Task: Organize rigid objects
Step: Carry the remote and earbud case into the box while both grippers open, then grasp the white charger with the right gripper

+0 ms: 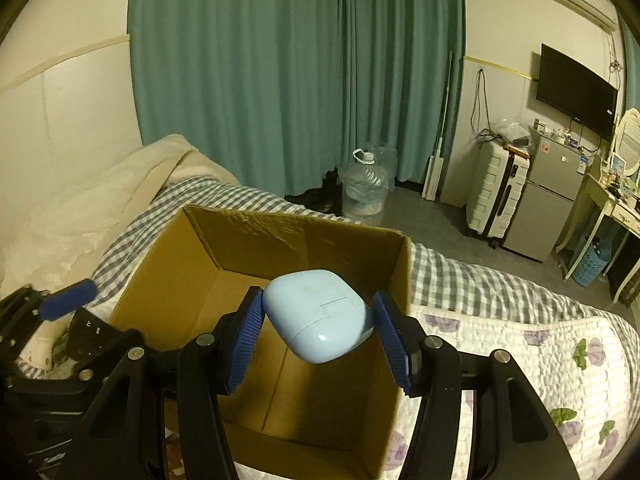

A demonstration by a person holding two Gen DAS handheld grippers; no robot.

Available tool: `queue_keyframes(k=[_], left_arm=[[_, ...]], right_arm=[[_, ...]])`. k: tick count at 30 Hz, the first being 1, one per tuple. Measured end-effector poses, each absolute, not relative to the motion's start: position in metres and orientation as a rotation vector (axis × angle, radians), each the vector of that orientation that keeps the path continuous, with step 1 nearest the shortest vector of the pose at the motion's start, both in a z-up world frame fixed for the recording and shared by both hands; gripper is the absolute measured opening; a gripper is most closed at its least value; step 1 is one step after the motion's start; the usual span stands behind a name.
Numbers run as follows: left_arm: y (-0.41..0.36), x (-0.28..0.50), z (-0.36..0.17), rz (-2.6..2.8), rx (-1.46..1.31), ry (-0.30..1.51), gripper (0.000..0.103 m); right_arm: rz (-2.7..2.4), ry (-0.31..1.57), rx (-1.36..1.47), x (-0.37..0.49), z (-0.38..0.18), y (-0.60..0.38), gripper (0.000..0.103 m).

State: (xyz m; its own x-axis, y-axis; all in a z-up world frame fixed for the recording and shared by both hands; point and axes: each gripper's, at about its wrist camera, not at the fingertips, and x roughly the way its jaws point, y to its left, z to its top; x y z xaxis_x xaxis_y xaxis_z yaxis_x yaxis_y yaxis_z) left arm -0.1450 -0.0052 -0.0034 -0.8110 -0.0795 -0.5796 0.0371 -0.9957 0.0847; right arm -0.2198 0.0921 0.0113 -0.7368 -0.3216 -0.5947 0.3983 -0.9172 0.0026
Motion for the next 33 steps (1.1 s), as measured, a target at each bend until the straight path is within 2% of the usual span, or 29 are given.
queue_keyframes(k=[3, 6, 15, 20, 25, 33], left_arm=[[-0.011, -0.132, 0.003, -2.913, 0.936, -0.094, 0.069], [-0.016, -0.117, 0.015, -2.915, 0.918, -0.068, 0.069], [-0.016, -0.059, 0.057, -2.947, 0.839, -0.053, 0.072], [-0.010, -0.032, 0.057, -2.963, 0.846, -0.089, 0.073], [-0.006, -0.018, 0.037, -2.955, 0.887, -0.118, 0.073], [-0.017, -0.023, -0.020, -2.900, 0.955, -0.089, 0.073]], right_arm=[[-2.592, 0.158, 0.889, -0.222, 0.008, 0.088, 0.057], [-2.635, 0.155, 0.878, -0.213, 0.016, 0.092, 0.079], [-2.720, 0.161, 0.751, -0.134, 0.081, 0.123, 0.089], [-2.719, 0.185, 0.731, -0.092, 0.092, 0.131, 0.093], [-2.677, 0.182, 0.768, -0.062, 0.072, 0.130, 0.095], [-2.608, 0.235, 0.900, -0.054, -0.001, 0.116, 0.095]])
